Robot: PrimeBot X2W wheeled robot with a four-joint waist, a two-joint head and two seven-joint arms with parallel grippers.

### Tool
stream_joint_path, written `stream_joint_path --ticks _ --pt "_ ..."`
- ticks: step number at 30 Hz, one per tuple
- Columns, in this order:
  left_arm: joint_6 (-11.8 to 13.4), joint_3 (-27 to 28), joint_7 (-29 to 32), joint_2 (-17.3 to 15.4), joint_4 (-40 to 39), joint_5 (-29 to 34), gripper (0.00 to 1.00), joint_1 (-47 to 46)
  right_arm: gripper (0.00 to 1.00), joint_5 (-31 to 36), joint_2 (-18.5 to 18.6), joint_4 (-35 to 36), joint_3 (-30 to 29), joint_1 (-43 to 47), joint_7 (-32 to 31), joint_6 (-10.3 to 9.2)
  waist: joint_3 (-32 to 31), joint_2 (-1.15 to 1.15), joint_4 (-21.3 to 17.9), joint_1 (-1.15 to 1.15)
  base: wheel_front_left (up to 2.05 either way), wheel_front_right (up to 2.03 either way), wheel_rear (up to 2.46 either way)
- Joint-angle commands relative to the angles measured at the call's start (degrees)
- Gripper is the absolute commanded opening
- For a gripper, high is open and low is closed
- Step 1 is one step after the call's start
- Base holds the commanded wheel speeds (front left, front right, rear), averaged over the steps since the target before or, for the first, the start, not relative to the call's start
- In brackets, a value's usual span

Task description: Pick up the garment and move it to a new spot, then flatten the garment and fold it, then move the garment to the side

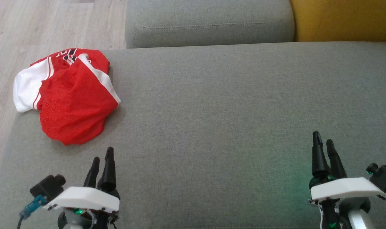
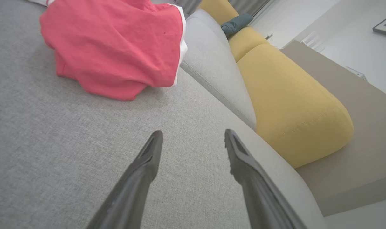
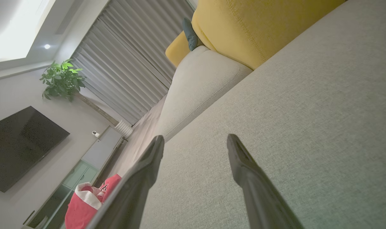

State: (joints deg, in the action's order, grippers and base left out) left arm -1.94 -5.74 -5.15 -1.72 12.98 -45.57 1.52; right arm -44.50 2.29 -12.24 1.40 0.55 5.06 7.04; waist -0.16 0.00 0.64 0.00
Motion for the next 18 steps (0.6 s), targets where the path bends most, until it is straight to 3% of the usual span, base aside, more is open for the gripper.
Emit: stream_joint_path --ticks 1,18 --pt "0.4 0.4 -0.8 -0.8 -2.3 2.0 1.0 -2.9 1.0 1.9 0.4 1.9 1.0 -2.4 0.8 0.26 0.0 0.0 0.0 0.0 0.0 0.0 0.0" --pt "1.8 -1.7 -3.6 -0.9 -3.6 16.2 1.0 -3.0 1.0 14.6 0.4 1.9 2.7 -2.7 3.7 0.32 -0.3 0.0 0.3 0.0 0.0 0.0 0.0"
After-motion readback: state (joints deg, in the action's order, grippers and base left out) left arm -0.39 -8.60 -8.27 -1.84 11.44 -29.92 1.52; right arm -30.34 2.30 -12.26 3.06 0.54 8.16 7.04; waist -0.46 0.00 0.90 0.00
